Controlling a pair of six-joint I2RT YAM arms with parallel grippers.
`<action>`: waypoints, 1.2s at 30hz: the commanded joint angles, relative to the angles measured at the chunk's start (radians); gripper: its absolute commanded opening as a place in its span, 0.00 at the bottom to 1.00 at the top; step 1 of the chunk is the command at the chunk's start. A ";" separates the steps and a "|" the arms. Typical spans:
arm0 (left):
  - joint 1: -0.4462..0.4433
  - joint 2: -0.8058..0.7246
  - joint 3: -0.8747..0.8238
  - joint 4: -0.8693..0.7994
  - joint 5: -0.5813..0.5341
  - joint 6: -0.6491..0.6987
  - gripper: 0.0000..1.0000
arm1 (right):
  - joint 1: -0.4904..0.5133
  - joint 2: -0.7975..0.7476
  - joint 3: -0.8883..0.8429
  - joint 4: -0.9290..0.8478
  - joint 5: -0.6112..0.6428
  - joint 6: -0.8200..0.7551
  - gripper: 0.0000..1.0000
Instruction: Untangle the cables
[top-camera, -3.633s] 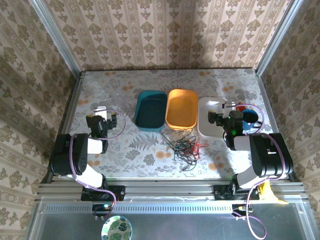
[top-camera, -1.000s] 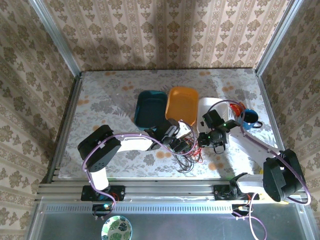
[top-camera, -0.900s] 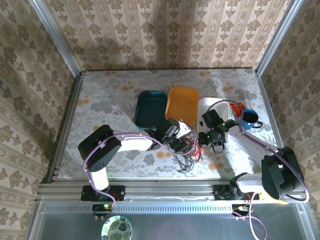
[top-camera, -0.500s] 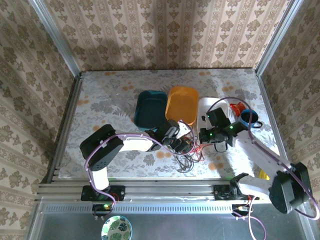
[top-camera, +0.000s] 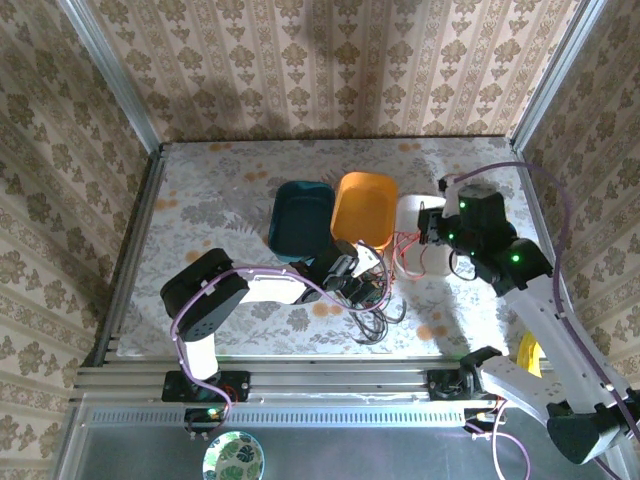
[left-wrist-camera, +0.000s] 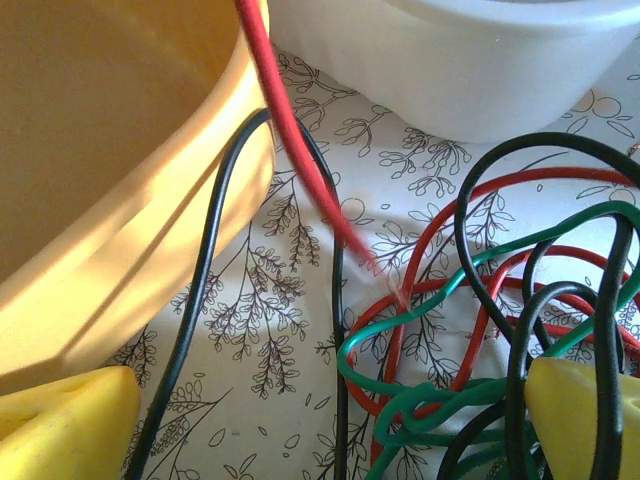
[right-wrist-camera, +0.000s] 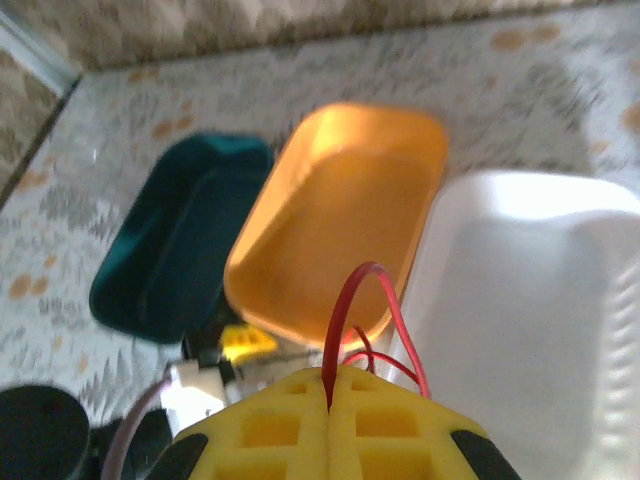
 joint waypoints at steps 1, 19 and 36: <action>-0.003 0.034 -0.022 -0.050 -0.019 -0.005 1.00 | -0.050 -0.013 0.065 0.059 0.042 -0.022 0.00; -0.003 0.039 -0.026 -0.061 -0.048 -0.026 1.00 | -0.229 0.056 0.291 0.217 0.041 -0.053 0.00; 0.020 0.054 -0.056 -0.083 -0.110 -0.083 1.00 | -0.336 0.090 0.477 0.187 0.111 -0.122 0.00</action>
